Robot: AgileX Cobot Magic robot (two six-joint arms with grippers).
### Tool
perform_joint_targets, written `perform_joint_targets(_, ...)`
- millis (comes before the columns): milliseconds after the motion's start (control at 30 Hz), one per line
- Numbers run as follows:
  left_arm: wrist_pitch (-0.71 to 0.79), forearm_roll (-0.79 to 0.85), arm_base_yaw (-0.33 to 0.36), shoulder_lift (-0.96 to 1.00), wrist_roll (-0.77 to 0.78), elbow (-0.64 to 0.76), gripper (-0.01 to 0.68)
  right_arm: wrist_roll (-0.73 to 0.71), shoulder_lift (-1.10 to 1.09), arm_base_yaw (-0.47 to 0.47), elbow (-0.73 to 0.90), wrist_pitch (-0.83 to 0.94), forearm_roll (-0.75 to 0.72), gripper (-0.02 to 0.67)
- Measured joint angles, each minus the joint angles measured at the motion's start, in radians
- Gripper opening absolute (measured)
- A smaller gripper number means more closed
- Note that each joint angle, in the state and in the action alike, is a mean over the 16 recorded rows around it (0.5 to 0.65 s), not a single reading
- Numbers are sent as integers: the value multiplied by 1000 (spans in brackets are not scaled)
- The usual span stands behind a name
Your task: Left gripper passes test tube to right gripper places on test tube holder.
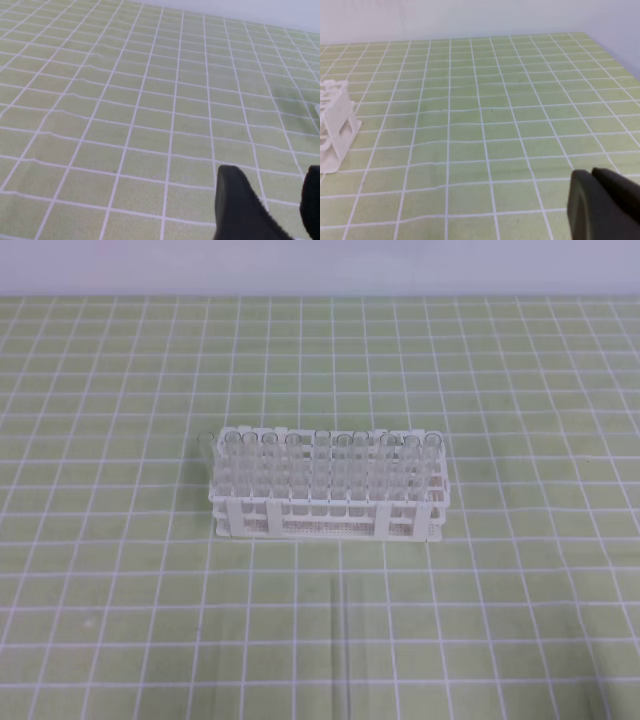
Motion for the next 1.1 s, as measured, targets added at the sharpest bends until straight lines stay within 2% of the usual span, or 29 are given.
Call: perform_joint_targets(1100,-11,72,0,21,2,-8,257,0,2,0,0,0,0,-18)
